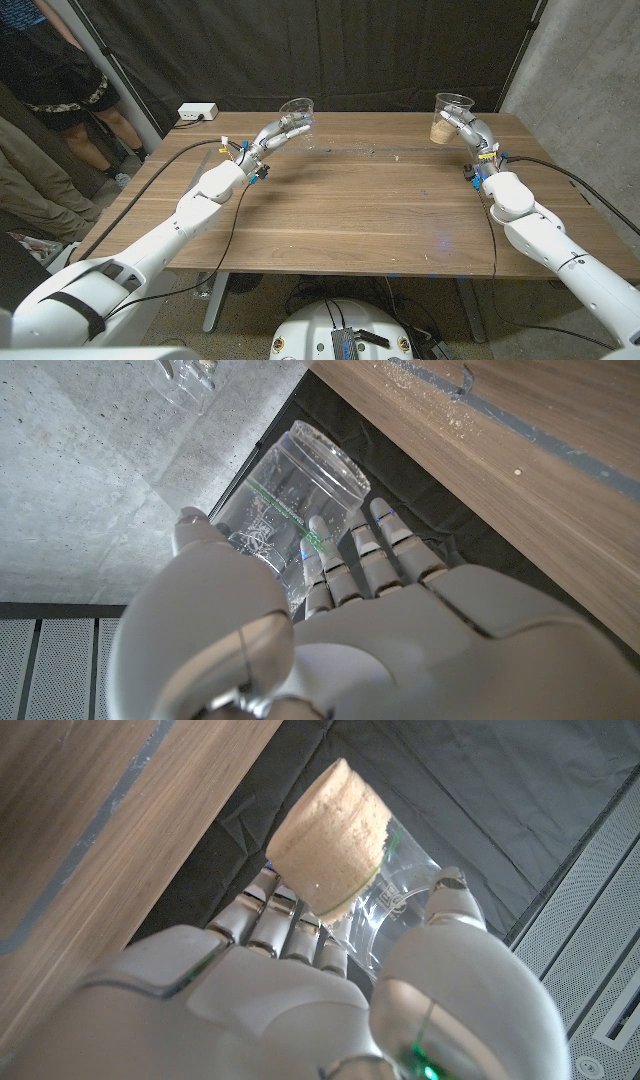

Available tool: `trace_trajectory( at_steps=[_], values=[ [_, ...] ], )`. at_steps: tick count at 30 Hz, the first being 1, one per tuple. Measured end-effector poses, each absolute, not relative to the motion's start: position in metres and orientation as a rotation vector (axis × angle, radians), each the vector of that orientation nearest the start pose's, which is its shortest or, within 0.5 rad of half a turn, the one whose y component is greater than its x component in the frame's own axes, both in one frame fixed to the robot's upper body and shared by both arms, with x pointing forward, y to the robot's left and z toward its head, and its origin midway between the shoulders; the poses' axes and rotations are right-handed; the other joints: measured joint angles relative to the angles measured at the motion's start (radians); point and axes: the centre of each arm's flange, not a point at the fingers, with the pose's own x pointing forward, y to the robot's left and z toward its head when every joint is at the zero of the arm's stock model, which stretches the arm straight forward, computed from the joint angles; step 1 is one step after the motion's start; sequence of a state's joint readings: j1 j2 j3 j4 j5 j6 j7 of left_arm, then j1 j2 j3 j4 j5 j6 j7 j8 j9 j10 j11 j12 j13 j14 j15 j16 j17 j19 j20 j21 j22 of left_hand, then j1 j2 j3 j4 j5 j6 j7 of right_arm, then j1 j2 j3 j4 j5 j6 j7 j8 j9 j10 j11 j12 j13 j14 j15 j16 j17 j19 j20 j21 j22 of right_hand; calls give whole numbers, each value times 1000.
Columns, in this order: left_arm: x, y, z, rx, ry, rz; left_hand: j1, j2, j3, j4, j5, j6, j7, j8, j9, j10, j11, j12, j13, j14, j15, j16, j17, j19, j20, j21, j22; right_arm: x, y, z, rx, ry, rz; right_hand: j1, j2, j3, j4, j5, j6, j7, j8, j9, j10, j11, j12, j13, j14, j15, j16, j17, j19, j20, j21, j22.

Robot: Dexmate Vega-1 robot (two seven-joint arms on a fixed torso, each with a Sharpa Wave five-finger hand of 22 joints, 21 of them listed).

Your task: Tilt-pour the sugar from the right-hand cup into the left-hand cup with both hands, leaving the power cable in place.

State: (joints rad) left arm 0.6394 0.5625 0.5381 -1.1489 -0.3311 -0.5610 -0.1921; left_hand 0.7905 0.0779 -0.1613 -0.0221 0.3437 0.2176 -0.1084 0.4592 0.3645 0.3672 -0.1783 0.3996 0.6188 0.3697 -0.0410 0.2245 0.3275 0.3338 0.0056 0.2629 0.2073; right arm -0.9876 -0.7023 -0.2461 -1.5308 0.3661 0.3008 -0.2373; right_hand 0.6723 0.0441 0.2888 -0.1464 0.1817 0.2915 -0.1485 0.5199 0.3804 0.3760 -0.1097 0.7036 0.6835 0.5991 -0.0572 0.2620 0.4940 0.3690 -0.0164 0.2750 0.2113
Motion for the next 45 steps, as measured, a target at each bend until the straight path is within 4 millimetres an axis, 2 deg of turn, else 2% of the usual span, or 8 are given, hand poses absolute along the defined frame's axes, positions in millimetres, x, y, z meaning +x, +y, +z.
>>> trace_trajectory(
  at_steps=[25, 31, 37, 45],
  values=[
    [647, 245, 30, 485, -813, -437, 6, 5, -7, 7, -7, 0, 0, 7, 5, -2, 9, 5, 5, 0, 0, 0, 5, 0, 0, 0, 0, 562, -364, 33, -298, -767, -80, 3, -3, 3, 3, -1, -6, 6, 0, 0, 0, 0, 3, 5, 2, 2, -7, 2, 4, 4, 0, 0],
    [648, 244, 28, 489, -804, -448, 5, 5, -8, 8, -7, 0, 0, 7, 5, -2, 9, 8, 5, 0, 0, 0, 9, 0, 0, 0, 0, 548, -362, 51, -315, -796, -68, 7, -7, 3, 3, -1, -11, 11, 0, 0, -6, 6, 3, 5, 2, 2, -7, 5, 4, 4, 0, 0],
    [651, 241, 27, 496, -792, -460, 5, 6, -8, 8, -11, 4, 4, 7, 5, -2, 9, 8, 5, 0, 0, -8, 9, 0, 0, 0, 0, 546, -363, 58, -319, -752, -59, 8, -8, 3, 3, -4, -12, 11, 0, 0, -6, 6, 3, 5, 2, 2, -7, 9, 4, 4, 0, 0],
    [652, 238, 25, 507, -776, -486, 11, 11, -14, 8, -11, 4, 4, 7, 5, -2, 9, 11, 4, 5, -5, -8, 9, 0, 0, 0, 0, 532, -360, 80, -349, -787, -48, 13, -5, 2, 3, -4, -12, 11, 0, 0, -8, 8, 3, 6, 1, 2, -7, 9, 7, 7, 0, 0]
  ],
)
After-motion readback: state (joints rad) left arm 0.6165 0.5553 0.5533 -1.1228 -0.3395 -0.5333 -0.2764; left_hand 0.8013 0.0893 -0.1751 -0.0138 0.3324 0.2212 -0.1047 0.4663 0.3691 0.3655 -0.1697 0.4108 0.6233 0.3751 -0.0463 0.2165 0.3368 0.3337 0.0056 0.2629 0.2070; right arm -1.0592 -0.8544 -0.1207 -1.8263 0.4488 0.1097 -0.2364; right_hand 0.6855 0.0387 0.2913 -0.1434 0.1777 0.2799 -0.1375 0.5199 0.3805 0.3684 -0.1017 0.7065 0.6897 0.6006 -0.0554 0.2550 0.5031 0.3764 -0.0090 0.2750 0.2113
